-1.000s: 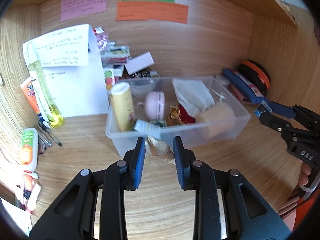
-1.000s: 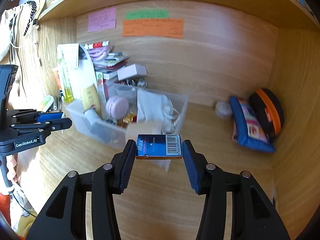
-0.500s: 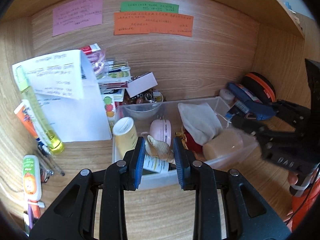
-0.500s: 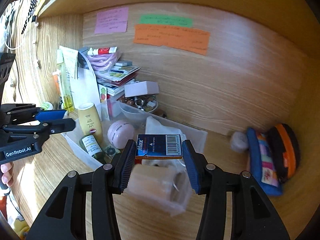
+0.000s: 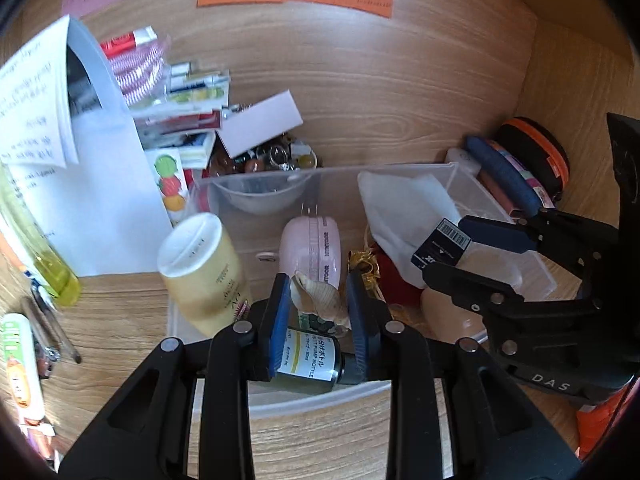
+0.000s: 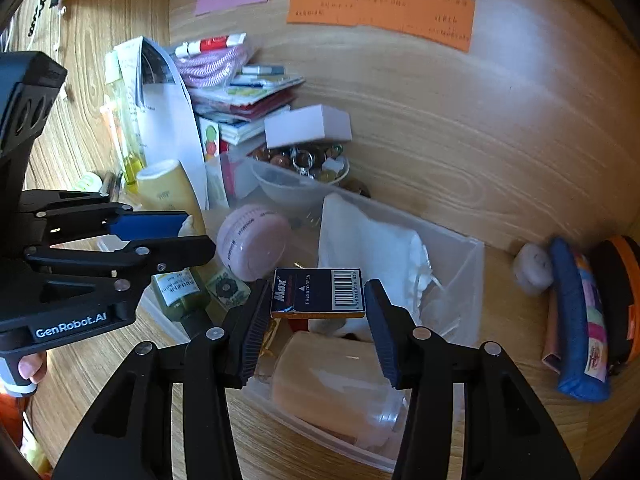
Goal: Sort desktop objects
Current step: 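Carry the blue card and seashell over the clear box, then lower card and seashell into the box and open both tools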
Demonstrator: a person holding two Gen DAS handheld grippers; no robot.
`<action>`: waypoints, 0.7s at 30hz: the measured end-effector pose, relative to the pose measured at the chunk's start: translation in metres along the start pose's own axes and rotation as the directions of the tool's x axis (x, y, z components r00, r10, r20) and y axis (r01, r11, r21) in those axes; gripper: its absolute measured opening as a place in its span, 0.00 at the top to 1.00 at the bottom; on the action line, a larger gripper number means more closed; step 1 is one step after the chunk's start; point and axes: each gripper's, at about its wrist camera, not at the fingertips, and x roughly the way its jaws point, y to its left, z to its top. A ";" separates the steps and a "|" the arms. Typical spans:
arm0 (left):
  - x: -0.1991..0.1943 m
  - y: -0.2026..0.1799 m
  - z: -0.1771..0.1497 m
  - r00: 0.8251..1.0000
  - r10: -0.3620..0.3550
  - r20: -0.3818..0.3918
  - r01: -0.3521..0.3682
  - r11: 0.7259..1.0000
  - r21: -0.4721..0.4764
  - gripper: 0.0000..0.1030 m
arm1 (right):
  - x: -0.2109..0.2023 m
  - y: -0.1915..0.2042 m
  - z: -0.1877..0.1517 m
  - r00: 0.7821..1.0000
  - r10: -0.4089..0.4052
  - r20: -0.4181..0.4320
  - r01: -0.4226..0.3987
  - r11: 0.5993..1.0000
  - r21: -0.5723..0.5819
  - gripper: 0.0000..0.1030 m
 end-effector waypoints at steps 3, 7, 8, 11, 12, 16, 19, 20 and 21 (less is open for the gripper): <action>0.003 0.001 -0.002 1.000 -0.005 -0.006 0.005 1.000 -0.001 0.73 | 0.005 -0.001 -0.002 1.000 0.011 -0.007 -0.011 1.000 0.007 0.57; 0.008 0.001 -0.004 1.000 -0.005 -0.017 0.005 1.000 0.005 0.73 | 0.011 0.002 -0.002 1.000 0.002 -0.018 -0.002 1.000 -0.009 0.57; 0.009 0.000 -0.004 1.000 -0.002 -0.018 0.002 1.000 0.009 0.73 | 0.012 0.003 -0.002 1.000 0.000 -0.015 0.000 1.000 -0.009 0.57; 0.009 -0.004 -0.004 1.000 0.009 -0.011 -0.008 1.000 0.023 0.73 | 0.011 0.004 -0.002 1.000 0.001 -0.011 -0.001 1.000 -0.015 0.57; 0.009 -0.004 -0.004 1.000 0.010 -0.010 -0.010 1.000 0.025 0.73 | 0.010 0.004 -0.002 1.000 0.000 -0.013 0.000 1.000 -0.020 0.57; 0.006 -0.004 -0.004 0.999 0.042 0.010 -0.042 0.999 0.026 0.72 | 0.009 0.004 -0.001 1.000 -0.004 -0.012 0.004 1.000 -0.020 0.56; -0.002 -0.003 -0.003 0.998 0.046 0.048 -0.047 0.999 0.020 0.64 | 0.007 0.003 0.000 1.000 -0.005 -0.010 0.005 1.000 -0.023 0.49; -0.005 -0.003 -0.003 0.997 0.050 0.064 -0.051 0.999 0.016 0.58 | 0.004 0.003 0.001 1.000 -0.010 0.000 0.010 1.000 -0.025 0.47; -0.007 -0.002 -0.002 0.996 0.053 0.074 -0.054 0.998 0.013 0.56 | 0.001 0.003 0.002 1.000 -0.018 0.011 0.018 0.999 -0.027 0.43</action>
